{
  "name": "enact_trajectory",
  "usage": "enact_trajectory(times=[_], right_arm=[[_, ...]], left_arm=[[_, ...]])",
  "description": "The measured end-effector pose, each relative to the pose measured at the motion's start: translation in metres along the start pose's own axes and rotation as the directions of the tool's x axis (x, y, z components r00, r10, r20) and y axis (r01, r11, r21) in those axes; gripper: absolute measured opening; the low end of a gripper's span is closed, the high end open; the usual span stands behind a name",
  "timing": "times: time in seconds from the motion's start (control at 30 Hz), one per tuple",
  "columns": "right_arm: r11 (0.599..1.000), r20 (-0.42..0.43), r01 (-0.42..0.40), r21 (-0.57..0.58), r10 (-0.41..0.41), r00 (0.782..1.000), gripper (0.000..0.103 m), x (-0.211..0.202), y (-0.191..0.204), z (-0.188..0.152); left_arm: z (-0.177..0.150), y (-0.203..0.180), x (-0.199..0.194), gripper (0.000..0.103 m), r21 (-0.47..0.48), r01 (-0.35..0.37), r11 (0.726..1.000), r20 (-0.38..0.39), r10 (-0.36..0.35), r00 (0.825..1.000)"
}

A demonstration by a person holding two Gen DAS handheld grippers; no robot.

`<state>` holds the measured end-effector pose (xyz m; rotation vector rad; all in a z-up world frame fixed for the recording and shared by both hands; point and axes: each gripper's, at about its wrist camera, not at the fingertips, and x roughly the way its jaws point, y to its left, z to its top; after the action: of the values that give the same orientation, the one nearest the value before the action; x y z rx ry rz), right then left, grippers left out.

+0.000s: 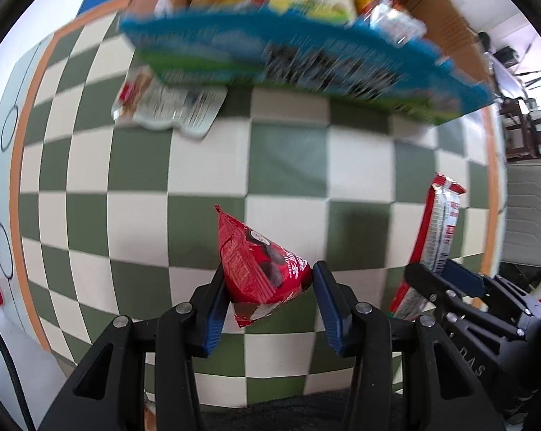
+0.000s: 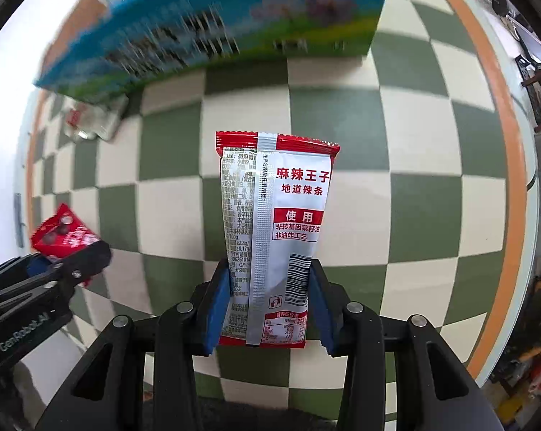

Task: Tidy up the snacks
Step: 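Carry the candy pack into the box with left gripper while right drops the strip pack in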

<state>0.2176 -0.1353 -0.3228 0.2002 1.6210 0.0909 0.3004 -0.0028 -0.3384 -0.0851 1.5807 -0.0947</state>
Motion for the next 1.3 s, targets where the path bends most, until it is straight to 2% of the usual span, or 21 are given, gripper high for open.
enact_trajectory(times=[0.03,0.2,0.33,0.47,0.53,0.6,0.73,0.9,1.13,1.3], right_arm=[[1.000,0.014,-0.012,-0.004,0.012,1.000,0.044,-0.003,-0.001,0.003],[0.996,0.090,-0.088,-0.023,0.090,0.992,0.044,-0.061,-0.010,0.036],[0.989,0.150,-0.148,-0.023,0.150,0.977,0.044,-0.104,-0.014,0.069],[0.987,0.214,-0.157,-0.041,0.162,0.963,0.044,-0.139,-0.013,0.118],[0.990,0.237,-0.133,-0.052,0.142,0.961,0.044,-0.146,-0.012,0.147],[0.993,0.246,-0.103,-0.056,0.114,0.962,0.044,-0.150,-0.016,0.180],[0.998,0.224,-0.047,-0.050,0.057,0.973,0.044,-0.141,-0.021,0.243],[0.999,0.151,0.018,-0.034,-0.012,0.988,0.044,-0.105,-0.027,0.303],[0.997,0.089,0.073,-0.028,-0.070,0.994,0.045,-0.070,-0.030,0.329],[0.995,0.071,0.096,-0.035,-0.093,0.993,0.048,-0.061,-0.025,0.336]], left_arm=[[0.009,0.004,-0.023,0.043,0.009,0.013,1.000,0.019,-0.013,1.000],[0.029,-0.011,-0.070,0.043,0.055,0.064,0.996,0.085,-0.068,0.994],[0.069,-0.025,-0.103,0.043,0.102,0.073,0.992,0.138,-0.087,0.987],[0.124,-0.030,-0.121,0.043,0.125,0.035,0.992,0.170,-0.056,0.984],[0.157,-0.030,-0.122,0.043,0.129,-0.009,0.992,0.187,-0.015,0.982],[0.187,-0.025,-0.116,0.043,0.117,-0.025,0.993,0.174,0.004,0.985],[0.246,-0.007,-0.093,0.043,0.111,-0.094,0.989,0.125,0.080,0.989],[0.291,0.022,-0.069,0.043,0.073,-0.153,0.986,0.068,0.148,0.987],[0.311,0.042,-0.046,0.045,0.050,-0.163,0.985,0.003,0.163,0.987],[0.310,0.049,-0.039,0.047,0.015,-0.123,0.992,-0.040,0.124,0.992]])
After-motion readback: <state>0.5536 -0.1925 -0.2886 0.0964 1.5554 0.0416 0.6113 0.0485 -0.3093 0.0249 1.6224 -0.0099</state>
